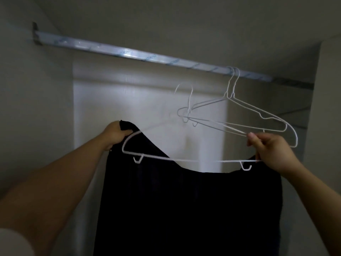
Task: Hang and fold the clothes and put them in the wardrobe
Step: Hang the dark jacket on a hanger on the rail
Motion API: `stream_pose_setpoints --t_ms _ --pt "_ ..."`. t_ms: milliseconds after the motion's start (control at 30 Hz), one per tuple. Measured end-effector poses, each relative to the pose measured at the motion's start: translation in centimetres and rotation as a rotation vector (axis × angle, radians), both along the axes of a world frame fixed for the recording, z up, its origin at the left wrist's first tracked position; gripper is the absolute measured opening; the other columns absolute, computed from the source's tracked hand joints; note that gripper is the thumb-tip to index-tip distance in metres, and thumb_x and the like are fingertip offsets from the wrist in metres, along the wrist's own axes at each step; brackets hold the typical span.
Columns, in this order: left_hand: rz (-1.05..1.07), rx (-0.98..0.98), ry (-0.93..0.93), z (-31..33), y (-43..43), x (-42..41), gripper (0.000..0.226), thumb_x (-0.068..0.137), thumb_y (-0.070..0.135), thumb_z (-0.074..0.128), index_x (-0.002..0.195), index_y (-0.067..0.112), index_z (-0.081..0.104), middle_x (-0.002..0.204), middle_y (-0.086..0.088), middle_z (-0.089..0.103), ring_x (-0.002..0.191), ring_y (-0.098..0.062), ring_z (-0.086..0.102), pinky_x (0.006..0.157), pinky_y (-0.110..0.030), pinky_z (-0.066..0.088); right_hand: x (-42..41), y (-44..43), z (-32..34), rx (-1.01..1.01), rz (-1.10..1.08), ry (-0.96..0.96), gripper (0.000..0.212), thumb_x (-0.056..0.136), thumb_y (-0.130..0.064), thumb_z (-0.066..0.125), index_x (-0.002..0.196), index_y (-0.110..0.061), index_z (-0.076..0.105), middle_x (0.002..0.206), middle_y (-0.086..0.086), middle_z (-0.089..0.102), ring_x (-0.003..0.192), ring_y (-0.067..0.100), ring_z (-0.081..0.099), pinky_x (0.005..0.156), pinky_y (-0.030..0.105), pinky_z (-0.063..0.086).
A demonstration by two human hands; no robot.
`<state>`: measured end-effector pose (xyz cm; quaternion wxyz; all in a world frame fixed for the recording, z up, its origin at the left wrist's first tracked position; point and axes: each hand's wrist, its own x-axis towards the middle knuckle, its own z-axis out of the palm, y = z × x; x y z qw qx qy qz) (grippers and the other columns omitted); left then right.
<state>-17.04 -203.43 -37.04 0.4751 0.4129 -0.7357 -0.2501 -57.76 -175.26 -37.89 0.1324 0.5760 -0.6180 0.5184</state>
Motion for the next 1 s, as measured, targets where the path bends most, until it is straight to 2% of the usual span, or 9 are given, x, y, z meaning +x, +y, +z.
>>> stream_pose_setpoints --t_ms 67,167,267,533,667,767,833,900,1000 --pt "0.015 -0.011 -0.089 0.7 -0.3 0.2 0.024 0.095 0.026 0.069 0.112 0.009 0.071 0.114 -0.013 0.07 0.102 -0.029 0.067 0.094 -0.039 0.054 0.0 -0.5 -0.3 0.038 -0.081 0.09 0.034 0.095 -0.05 0.057 0.071 -0.029 0.068 0.046 -0.006 0.061 0.041 0.001 0.059 0.053 0.009 0.042" --pt "0.118 -0.129 -0.426 1.9 0.5 -0.9 0.044 0.098 0.045 0.059 0.118 0.006 0.063 0.118 -0.014 0.066 0.1 -0.026 0.061 0.082 -0.032 0.047 1.0 -1.6 -0.5 0.027 -0.21 0.191 0.032 0.094 -0.056 0.051 0.077 -0.034 0.067 0.056 -0.013 0.063 0.059 0.013 0.067 0.068 0.032 0.054" --pt "0.264 -0.182 -0.579 2.3 1.9 -2.7 0.063 0.101 0.06 0.038 0.126 0.005 0.052 0.121 -0.019 0.061 0.103 -0.033 0.059 0.078 -0.035 0.044 3.0 -2.6 -0.8 -0.05 -0.278 0.304 0.042 0.093 -0.065 0.041 0.097 -0.035 0.07 0.075 -0.002 0.071 0.074 0.034 0.066 0.064 0.036 0.05" --pt "0.253 -0.304 -0.088 1.9 7.1 -9.9 0.051 0.108 0.045 0.03 0.07 0.016 0.047 0.075 -0.003 0.06 0.079 -0.029 0.058 0.061 -0.032 0.034 6.0 -4.9 -1.6 -0.08 -0.145 0.211 0.046 0.094 -0.064 0.039 0.095 -0.03 0.07 0.078 -0.003 0.071 0.076 0.028 0.066 0.07 0.04 0.056" --pt "0.361 -0.349 -0.113 1.8 8.2 -11.5 0.058 0.096 0.072 0.022 0.091 0.023 0.052 0.075 0.006 0.056 0.07 -0.021 0.055 0.06 -0.033 0.042 6.3 -5.1 -1.4 -0.087 -0.063 0.157 0.036 0.098 -0.053 0.048 0.085 -0.027 0.069 0.06 -0.014 0.062 0.064 0.015 0.065 0.068 0.034 0.053" --pt "0.39 -0.313 -0.19 2.3 7.4 -11.4 0.062 0.091 0.078 0.031 0.105 0.024 0.057 0.095 -0.001 0.067 0.081 -0.026 0.059 0.068 -0.034 0.045 6.8 -5.1 -0.2 0.115 0.073 0.013 0.054 0.1 -0.063 0.036 0.079 -0.024 0.067 0.063 -0.007 0.071 0.064 0.003 0.066 0.068 0.026 0.046" --pt "0.392 -0.33 -0.198 2.9 6.4 -10.7 0.059 0.091 0.078 0.034 0.106 0.025 0.055 0.104 -0.003 0.069 0.086 -0.028 0.06 0.069 -0.034 0.041 6.4 -5.5 1.1 0.306 0.018 -0.075 0.078 0.098 -0.071 0.014 0.099 -0.021 0.073 0.09 0.0 0.077 0.087 0.008 0.07 0.08 0.029 0.047" --pt "0.374 -0.349 -0.208 3.7 5.3 -9.3 0.058 0.089 0.079 0.036 0.104 0.026 0.056 0.11 -0.004 0.068 0.095 -0.03 0.063 0.074 -0.035 0.042 5.4 -6.0 2.7 0.631 -0.184 -0.009 0.085 0.1 -0.067 0.007 0.143 -0.01 0.054 0.138 0.018 0.06 0.131 0.029 0.053 0.109 0.037 0.037" --pt "0.299 -0.352 -0.221 5.0 4.3 -7.1 0.064 0.087 0.081 0.04 0.103 0.023 0.065 0.111 -0.007 0.069 0.098 -0.031 0.064 0.082 -0.039 0.048 4.9 -6.4 3.9 1.155 -0.381 0.291 0.096 0.092 -0.081 0.017 0.143 -0.009 0.054 0.157 0.012 0.04 0.145 0.03 0.037 0.119 0.044 0.023"
